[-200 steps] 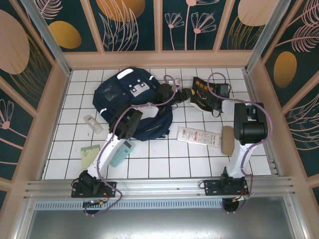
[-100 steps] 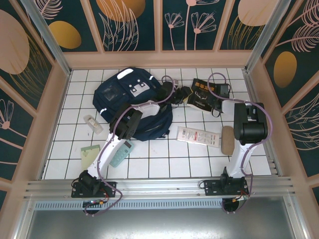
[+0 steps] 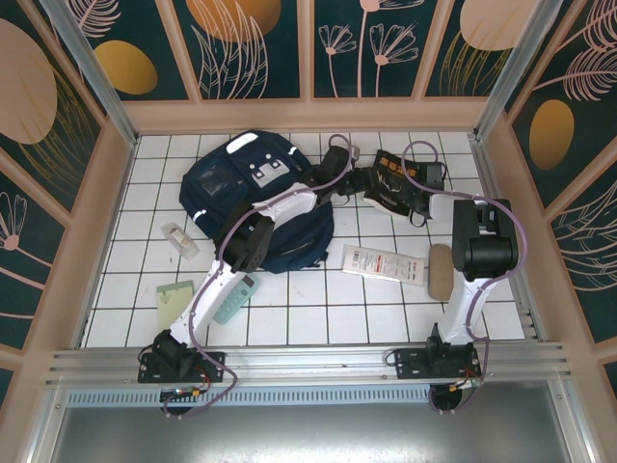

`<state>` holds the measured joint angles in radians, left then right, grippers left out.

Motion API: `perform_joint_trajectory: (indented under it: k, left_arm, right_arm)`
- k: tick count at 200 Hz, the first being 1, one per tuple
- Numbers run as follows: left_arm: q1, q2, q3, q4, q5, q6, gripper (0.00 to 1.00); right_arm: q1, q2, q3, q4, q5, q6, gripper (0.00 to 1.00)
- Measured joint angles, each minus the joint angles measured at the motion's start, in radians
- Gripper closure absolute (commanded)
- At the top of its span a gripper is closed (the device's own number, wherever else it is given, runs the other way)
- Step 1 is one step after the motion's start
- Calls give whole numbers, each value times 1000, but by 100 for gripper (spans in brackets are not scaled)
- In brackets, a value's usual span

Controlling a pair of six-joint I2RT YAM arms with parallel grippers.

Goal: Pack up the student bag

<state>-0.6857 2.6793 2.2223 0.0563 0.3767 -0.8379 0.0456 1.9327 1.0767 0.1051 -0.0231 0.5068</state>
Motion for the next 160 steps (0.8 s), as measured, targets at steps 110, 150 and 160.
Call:
perform_joint_trajectory:
  k: [110, 150, 160]
  left_arm:
    - [-8, 46, -106, 329, 208, -179, 58]
    - [-50, 52, -104, 380, 282, -168, 58]
    - [-50, 51, -108, 372, 280, -150, 58]
  right_arm:
    - [-13, -13, -8, 2, -2, 3, 65]
    - [-6, -16, -8, 11, -23, 5, 65]
    - [-7, -16, -8, 11, -23, 4, 65]
